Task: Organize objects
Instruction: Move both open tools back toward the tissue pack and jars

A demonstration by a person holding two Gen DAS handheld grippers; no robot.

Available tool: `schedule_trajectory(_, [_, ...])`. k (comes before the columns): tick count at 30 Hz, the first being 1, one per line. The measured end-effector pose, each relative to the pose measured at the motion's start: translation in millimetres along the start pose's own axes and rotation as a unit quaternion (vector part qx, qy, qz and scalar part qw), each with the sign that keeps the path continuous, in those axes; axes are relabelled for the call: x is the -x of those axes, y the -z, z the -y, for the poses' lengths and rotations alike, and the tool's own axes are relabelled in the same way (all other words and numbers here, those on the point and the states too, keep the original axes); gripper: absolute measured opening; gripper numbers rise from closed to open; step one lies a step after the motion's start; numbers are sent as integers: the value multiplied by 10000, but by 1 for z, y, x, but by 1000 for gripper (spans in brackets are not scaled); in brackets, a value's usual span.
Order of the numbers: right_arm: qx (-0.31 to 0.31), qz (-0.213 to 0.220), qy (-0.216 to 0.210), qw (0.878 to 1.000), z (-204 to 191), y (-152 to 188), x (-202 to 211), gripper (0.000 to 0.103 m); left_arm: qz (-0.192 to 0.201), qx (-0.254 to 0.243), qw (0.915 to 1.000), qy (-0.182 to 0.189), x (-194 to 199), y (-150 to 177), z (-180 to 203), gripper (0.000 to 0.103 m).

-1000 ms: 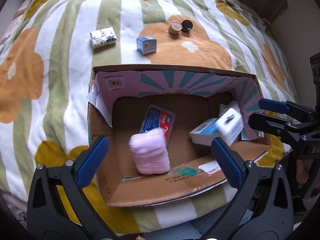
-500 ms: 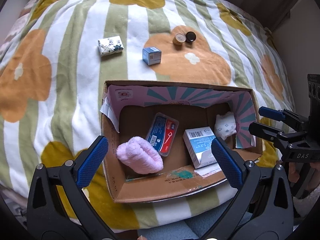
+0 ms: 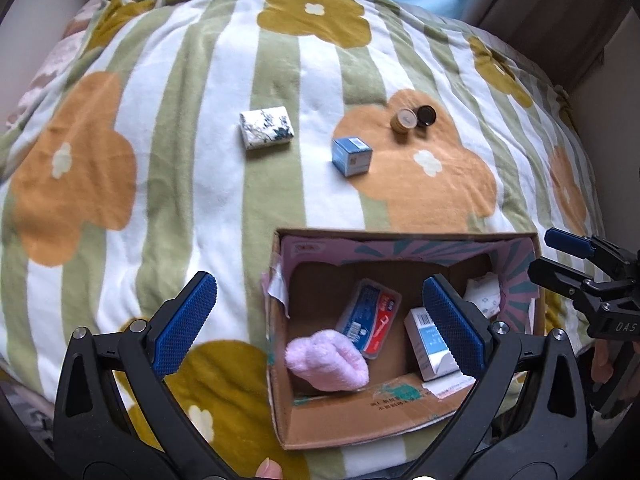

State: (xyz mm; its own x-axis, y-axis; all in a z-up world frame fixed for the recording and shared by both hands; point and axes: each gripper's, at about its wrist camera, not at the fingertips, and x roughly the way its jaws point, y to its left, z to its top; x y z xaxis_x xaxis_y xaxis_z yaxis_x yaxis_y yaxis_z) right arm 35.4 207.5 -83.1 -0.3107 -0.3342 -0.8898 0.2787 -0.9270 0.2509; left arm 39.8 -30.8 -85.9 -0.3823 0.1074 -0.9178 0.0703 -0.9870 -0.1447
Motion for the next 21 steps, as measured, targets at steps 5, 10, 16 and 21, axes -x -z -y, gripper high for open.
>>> schedule_trajectory(5, [-291,182,-29,9994,-5,-31,-3,81,160,2,9998,-102,-2,-39,-18,103])
schedule_trajectory(10, [-897,220,-5,9957,2,-68,-17,81,130,101,9997,-165,-20,-87,-37,103])
schedule_trajectory(16, [-1866,120,250,9820,22,-108,-56,81,-293,552,9979,-194,-73,-128,-62,103])
schedule_trajectory(21, [-2447,104,393,9688,36,-126,-91,81,-562,842,9945,-259,-120,-141,-65,102])
